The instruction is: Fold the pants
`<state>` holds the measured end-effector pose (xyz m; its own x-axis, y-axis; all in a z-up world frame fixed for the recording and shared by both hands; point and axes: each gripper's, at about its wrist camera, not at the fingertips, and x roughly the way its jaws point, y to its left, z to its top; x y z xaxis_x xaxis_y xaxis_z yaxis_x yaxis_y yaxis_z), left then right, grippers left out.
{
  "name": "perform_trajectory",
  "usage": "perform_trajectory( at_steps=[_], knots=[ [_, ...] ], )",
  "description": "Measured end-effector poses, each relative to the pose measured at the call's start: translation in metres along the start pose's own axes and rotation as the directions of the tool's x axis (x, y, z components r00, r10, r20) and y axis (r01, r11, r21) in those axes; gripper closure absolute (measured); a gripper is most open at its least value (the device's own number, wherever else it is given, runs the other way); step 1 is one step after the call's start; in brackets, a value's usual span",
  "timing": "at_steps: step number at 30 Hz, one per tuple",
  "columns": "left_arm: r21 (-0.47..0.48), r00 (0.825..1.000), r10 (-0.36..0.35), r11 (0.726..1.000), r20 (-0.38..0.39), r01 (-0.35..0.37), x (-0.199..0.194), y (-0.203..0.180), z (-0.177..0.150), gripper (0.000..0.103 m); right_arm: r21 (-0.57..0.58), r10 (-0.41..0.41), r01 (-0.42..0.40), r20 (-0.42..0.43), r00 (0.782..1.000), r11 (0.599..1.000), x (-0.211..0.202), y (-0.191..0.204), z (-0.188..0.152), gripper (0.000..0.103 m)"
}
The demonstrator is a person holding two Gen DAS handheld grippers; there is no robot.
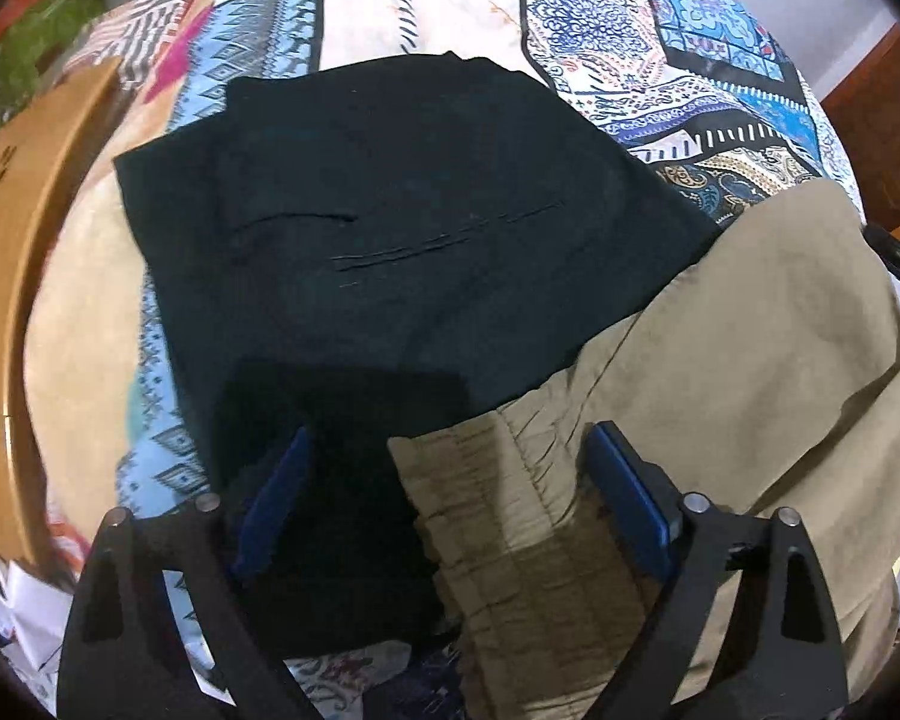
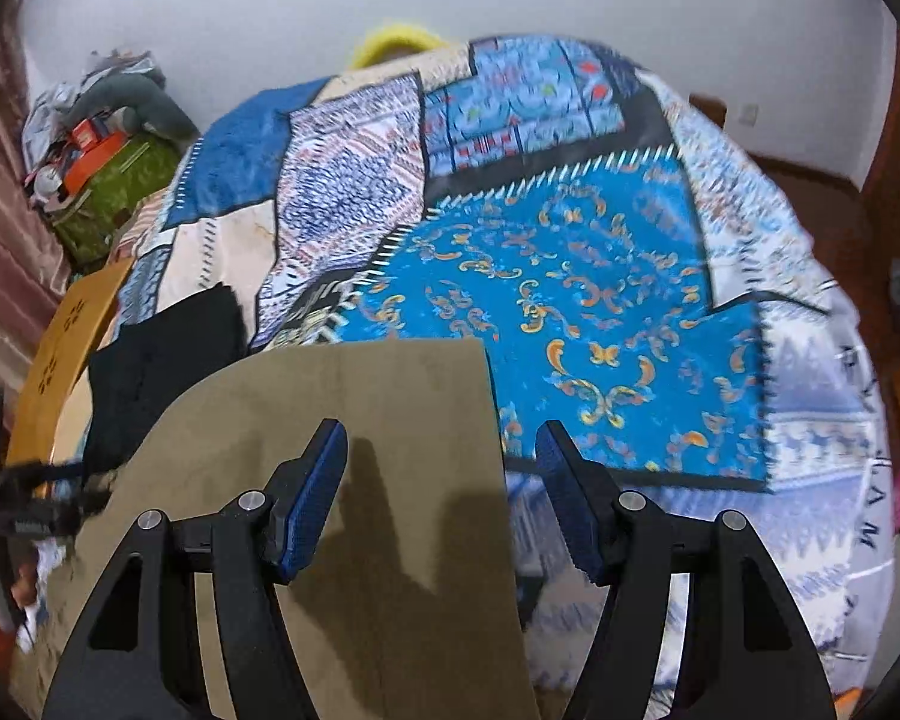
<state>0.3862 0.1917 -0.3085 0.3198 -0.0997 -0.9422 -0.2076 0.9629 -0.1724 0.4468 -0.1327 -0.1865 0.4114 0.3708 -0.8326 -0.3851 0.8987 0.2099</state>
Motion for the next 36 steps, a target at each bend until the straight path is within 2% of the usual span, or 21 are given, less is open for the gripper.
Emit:
perform_trajectory(
  at_steps=[2, 3, 4, 6, 8, 9, 11, 15, 19, 23, 24, 27, 29, 31, 36],
  knots=[
    [0.018, 1.0, -0.024, 1.0, 0.009, 0.024, -0.002, -0.002, -0.001, 0.025, 0.005, -0.001, 0.001, -0.001, 1.0, 1.0, 0.01, 0.002, 0.003, 0.042],
    [0.026, 0.999, -0.053, 0.998, 0.008, 0.053, -0.004, -0.004, -0.002, 0.039, 0.007, -0.004, 0.004, 0.009, 1.0, 1.0, 0.012, 0.002, 0.005, 0.041],
    [0.025, 0.998, -0.07, 0.997, 0.004, 0.07, -0.005, -0.005, -0.003, 0.042, 0.008, -0.005, 0.005, 0.032, 0.999, 1.0, 0.012, 0.004, 0.005, 0.041],
    [0.032, 0.999, -0.048, 0.998, 0.013, 0.047, -0.008, -0.008, -0.003, 0.045, -0.004, -0.012, 0.012, 0.044, 0.999, 1.0, 0.015, 0.007, 0.008, 0.045],
    [0.039, 0.999, -0.035, 0.999, 0.027, 0.034, -0.011, -0.01, -0.004, 0.048, -0.043, -0.026, 0.029, 0.057, 0.998, 0.999, 0.016, 0.014, 0.006, 0.067],
    [0.04, 0.999, -0.029, 0.999, 0.034, 0.028, -0.014, -0.01, -0.004, 0.051, -0.063, -0.051, 0.055, 0.062, 0.997, 0.996, 0.015, 0.018, 0.005, 0.071],
    [0.049, 0.998, 0.003, 0.999, 0.059, -0.006, -0.019, -0.011, -0.004, 0.052, -0.092, -0.074, 0.08, 0.066, 0.995, 0.992, 0.015, 0.021, 0.005, 0.089],
    [0.079, 0.986, 0.084, 0.992, 0.147, -0.096, -0.04, -0.019, 0.001, 0.054, -0.107, -0.089, 0.099, 0.098, 0.991, 0.989, 0.003, 0.02, 0.011, 0.091],
    [0.077, 0.959, 0.112, 0.988, 0.259, -0.136, -0.082, -0.023, 0.012, 0.055, -0.111, -0.089, 0.111, 0.185, 0.979, 0.988, -0.033, 0.025, 0.024, 0.092],
    [0.067, 0.929, 0.089, 0.99, 0.36, -0.121, -0.131, -0.03, 0.016, 0.056, -0.115, -0.082, 0.123, 0.31, 0.947, 0.986, -0.086, 0.038, 0.039, 0.092],
    [0.068, 0.921, 0.083, 0.991, 0.381, -0.117, -0.143, -0.031, 0.015, 0.056, -0.116, -0.072, 0.119, 0.351, 0.934, 0.986, -0.108, 0.042, 0.044, 0.092],
    [0.079, 0.9, 0.066, 0.991, 0.431, -0.111, -0.174, -0.037, 0.008, 0.057, -0.124, -0.049, 0.111, 0.419, 0.907, 0.986, -0.148, 0.052, 0.046, 0.092],
    [0.094, 0.891, 0.056, 0.99, 0.45, -0.11, -0.189, -0.042, 0.0, 0.058, -0.134, -0.034, 0.106, 0.455, 0.89, 0.985, -0.178, 0.057, 0.04, 0.092],
    [0.109, 0.888, 0.054, 0.987, 0.457, -0.116, -0.196, -0.046, -0.011, 0.058, -0.142, -0.018, 0.095, 0.467, 0.884, 0.985, -0.198, 0.059, 0.028, 0.092],
    [0.158, 0.885, 0.034, 0.98, 0.464, -0.12, -0.209, -0.053, -0.05, 0.058, -0.153, -0.005, 0.085, 0.458, 0.889, 0.985, -0.223, 0.059, -0.016, 0.092]
  ],
)
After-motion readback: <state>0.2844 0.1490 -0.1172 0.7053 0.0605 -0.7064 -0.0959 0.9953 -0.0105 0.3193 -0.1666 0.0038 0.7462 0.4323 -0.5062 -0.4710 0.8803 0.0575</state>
